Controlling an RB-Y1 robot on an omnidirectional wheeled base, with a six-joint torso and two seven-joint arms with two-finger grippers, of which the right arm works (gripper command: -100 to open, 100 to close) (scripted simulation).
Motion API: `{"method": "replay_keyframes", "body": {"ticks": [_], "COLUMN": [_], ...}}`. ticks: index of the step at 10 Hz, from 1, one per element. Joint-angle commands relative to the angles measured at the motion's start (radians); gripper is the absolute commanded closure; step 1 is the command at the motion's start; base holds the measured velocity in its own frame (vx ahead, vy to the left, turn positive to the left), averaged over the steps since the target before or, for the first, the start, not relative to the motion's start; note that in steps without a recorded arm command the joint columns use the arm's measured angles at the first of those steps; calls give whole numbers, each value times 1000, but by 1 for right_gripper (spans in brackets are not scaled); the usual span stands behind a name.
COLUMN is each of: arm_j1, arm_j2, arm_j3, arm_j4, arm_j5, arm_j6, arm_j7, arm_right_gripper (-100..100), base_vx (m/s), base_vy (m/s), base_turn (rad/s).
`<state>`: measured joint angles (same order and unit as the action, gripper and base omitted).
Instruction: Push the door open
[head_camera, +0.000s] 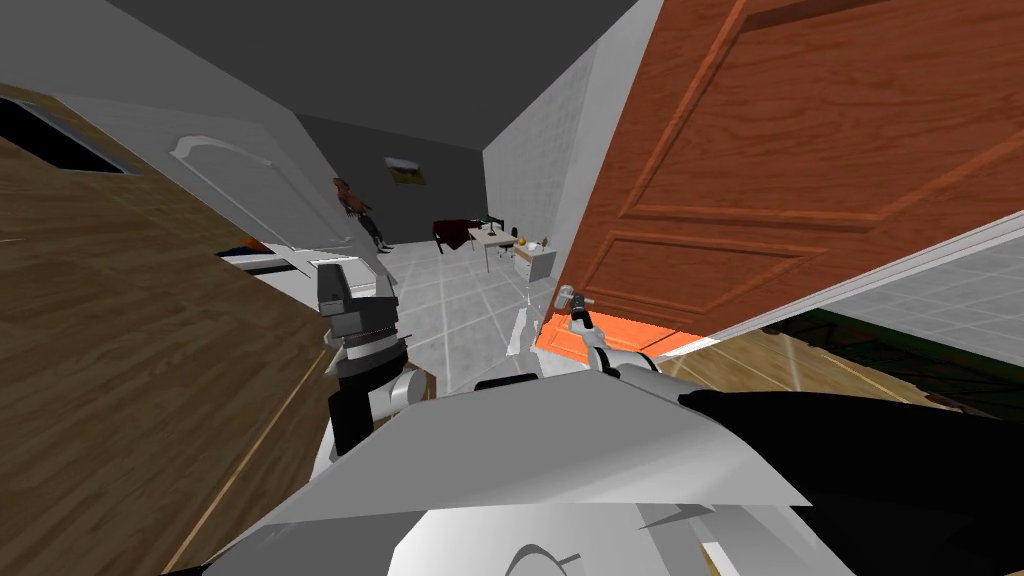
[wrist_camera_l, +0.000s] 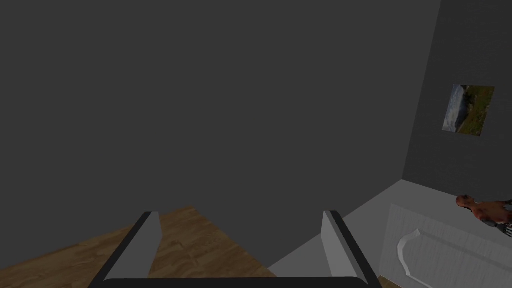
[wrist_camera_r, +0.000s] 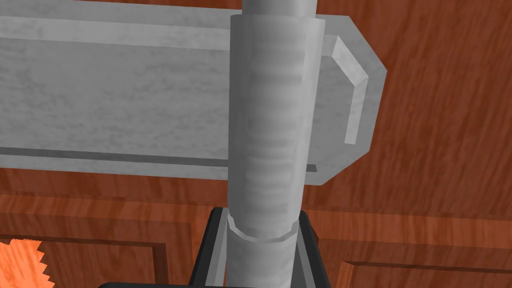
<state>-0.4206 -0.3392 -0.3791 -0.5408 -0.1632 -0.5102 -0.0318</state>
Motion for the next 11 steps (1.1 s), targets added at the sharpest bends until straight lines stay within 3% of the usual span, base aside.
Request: {"method": "replay_keyframes", "body": {"ticks": [1,11], "arm_j1": [9,22], "arm_j2": [-14,-38], "arm_j3": [-25,-81], "arm_j4": [-1,11], "arm_j5": [-9,-30], "arm_j6": [3,-2], "arm_j7": [12,33], "arm_right_gripper": [100,100], "base_vx": [118,138], "base_vy": [17,39], "base_turn": [-46,-48]}}
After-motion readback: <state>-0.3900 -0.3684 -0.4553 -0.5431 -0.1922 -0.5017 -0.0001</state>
